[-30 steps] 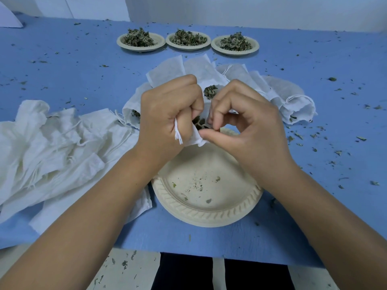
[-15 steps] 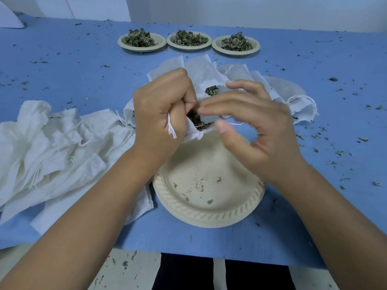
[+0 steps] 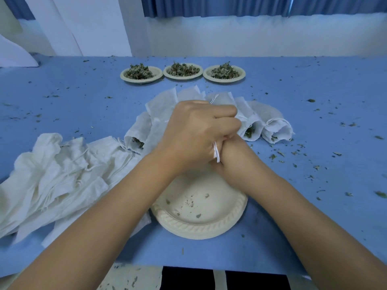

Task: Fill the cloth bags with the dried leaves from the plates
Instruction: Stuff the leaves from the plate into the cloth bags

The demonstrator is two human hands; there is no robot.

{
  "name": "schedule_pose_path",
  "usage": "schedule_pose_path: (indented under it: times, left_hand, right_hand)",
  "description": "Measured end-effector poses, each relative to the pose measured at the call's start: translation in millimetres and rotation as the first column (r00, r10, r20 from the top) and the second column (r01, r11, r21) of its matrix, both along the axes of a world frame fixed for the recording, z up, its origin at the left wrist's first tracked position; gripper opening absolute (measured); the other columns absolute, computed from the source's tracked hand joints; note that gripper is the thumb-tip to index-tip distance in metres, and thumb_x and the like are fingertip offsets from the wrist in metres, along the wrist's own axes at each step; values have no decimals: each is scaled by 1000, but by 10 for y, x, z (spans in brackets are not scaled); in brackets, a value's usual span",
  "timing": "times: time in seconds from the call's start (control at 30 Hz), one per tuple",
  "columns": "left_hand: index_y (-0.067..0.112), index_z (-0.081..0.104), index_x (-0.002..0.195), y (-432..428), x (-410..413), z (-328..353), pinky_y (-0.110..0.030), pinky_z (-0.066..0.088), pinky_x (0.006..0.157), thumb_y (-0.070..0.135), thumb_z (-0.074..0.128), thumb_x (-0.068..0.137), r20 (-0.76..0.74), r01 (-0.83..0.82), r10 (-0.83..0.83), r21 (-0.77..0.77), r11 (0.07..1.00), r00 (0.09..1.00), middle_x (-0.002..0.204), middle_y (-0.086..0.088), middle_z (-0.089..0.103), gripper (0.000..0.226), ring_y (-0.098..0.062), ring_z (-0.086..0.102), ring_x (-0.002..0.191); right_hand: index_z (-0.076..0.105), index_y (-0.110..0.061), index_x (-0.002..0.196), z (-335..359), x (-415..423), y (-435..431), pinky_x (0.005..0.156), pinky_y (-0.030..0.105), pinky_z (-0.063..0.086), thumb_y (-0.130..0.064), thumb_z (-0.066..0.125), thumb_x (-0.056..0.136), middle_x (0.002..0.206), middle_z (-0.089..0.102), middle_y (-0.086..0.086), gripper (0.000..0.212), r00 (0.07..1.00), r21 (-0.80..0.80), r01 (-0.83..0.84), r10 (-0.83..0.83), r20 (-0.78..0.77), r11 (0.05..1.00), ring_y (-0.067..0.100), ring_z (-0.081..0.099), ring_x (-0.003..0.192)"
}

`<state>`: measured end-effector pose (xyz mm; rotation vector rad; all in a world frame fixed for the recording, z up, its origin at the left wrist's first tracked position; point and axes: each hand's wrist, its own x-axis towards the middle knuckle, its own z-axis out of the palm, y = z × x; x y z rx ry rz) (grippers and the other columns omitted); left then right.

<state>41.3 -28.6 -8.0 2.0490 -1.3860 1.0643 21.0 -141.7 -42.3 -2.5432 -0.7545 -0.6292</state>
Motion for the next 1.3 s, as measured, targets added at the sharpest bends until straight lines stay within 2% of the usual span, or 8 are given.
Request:
schedule_pose_path:
  times: [0.07, 0.17, 0.3, 0.5, 0.63, 0.77, 1.07, 1.3]
  left_hand:
    - [9, 45, 56, -129, 18, 137, -29, 25, 44, -9, 43, 54, 20, -22, 22, 9, 1000, 1000, 56, -7, 36, 18, -20, 26, 49]
    - [7, 51, 61, -329, 92, 341, -29, 23, 49, -6, 40, 57, 34, -23, 22, 18, 1000, 999, 58, -8, 45, 18, -20, 28, 54]
    - [8, 58, 75, -543, 323, 452, -30, 26, 51, -1, 33, 72, -78, -148, 150, 30, 989, 986, 66, 0, 52, 27, -23, 35, 56]
    - [17, 49, 95, -717, 743, 290, -32, 28, 59, -9, 39, 80, -335, -332, 476, 406, 852, 813, 79, 4, 46, 31, -25, 46, 72]
    - [15, 53, 95, -699, 786, 218, -31, 29, 58, -4, 41, 84, -330, -347, 504, 432, 833, 798, 77, 4, 44, 24, -28, 50, 74]
    - [15, 49, 89, -736, 736, 238, -35, 38, 62, 1, 41, 88, -294, -325, 475, 438, 838, 829, 93, -5, 56, 16, -30, 54, 79]
    - [7, 56, 101, -817, 684, 235, -43, 46, 71, 5, 40, 92, -229, -350, 494, 469, 811, 839, 107, -11, 59, 18, -34, 56, 86]
    - [7, 57, 96, -514, 939, 232, -39, 48, 71, 3, 40, 92, -380, -450, 579, 379, 809, 721, 101, -12, 62, 18, -33, 59, 88]
  right_hand:
    - [57, 8, 59, 107, 50, -127, 44, 33, 28, 12, 49, 68, 56, 56, 24, 13, 996, 96, 34, -41, 77, 995, 31, 52, 50]
    - [43, -4, 42, 240, 135, -454, 52, 20, 16, 17, 53, 58, 37, 37, 14, 28, 929, 259, 92, -176, 325, 962, 18, 33, 36]
    - [34, -15, 62, 270, 310, -855, 55, 28, 8, 13, 48, 78, 57, 29, 4, 35, 897, 456, 244, -379, 230, 856, 22, 30, 54]
    - [52, -2, 98, 20, 628, -1044, 69, 31, 29, 2, 41, 90, 106, 55, 24, 14, 855, -12, 475, -465, -231, 880, 38, 52, 96]
    - [50, -8, 114, -111, 571, -1045, 73, 27, 28, -4, 39, 93, 115, 53, 19, 24, 857, -19, 443, -430, -285, 896, 37, 48, 107]
    - [49, -7, 105, -102, 482, -1074, 66, 30, 29, -2, 40, 91, 103, 53, 16, 17, 884, -27, 409, -403, -236, 912, 29, 44, 84]
    - [59, -4, 118, -66, 383, -1141, 91, 38, 36, 11, 45, 77, 118, 60, 8, 45, 931, 6, 364, -364, -18, 931, 30, 50, 96]
    - [76, -5, 84, 19, 263, -1163, 85, 33, 48, 12, 49, 79, 99, 74, 2, 33, 898, 326, 315, -391, 200, 891, 24, 66, 94]
